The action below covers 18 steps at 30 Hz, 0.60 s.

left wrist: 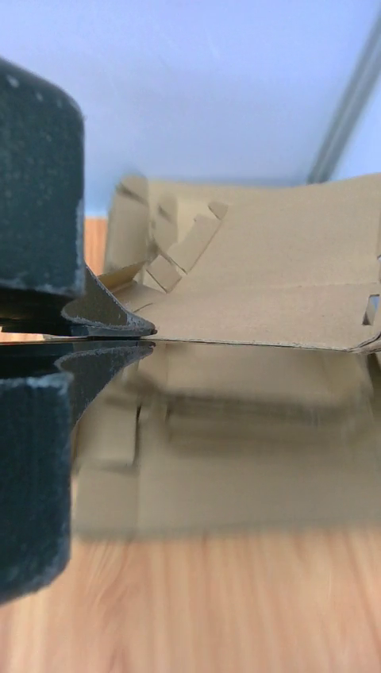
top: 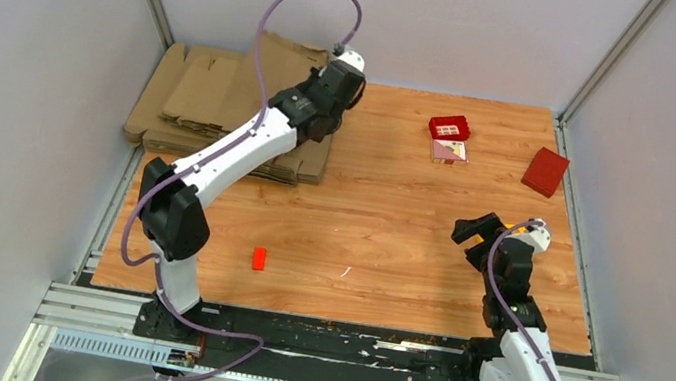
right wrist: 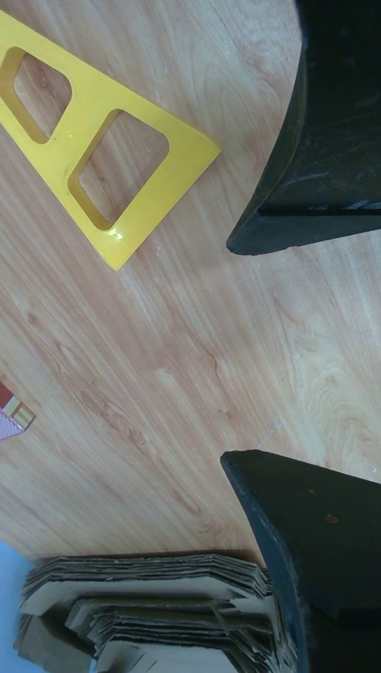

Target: Fold the paper box

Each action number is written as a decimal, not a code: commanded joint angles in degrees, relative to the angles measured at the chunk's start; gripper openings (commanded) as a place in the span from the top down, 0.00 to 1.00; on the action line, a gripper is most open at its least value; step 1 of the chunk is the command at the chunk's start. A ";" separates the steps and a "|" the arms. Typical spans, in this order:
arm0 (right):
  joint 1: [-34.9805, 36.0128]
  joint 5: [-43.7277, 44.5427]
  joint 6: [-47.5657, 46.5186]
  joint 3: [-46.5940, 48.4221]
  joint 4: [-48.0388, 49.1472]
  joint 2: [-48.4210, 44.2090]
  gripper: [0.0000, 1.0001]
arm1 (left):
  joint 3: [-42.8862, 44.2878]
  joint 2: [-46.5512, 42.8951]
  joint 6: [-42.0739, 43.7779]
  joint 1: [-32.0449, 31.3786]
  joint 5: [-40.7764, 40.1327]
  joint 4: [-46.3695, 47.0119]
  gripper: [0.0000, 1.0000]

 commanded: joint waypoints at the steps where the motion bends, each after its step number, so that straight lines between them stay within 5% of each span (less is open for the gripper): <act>1: 0.05 -0.47 -0.69 1.22 0.62 -2.48 0.08 | -3.33 -5.34 -10.39 -4.35 15.65 -4.25 0.99; 13: 0.03 -7.71 -3.61 0.95 3.68 -2.18 0.07 | -38.31 -17.36 -31.92 -12.50 57.58 22.30 0.92; 18: 0.03 -19.69 -7.90 1.08 10.00 2.18 0.07 | -45.77 -16.59 -41.53 -12.79 71.49 40.91 0.47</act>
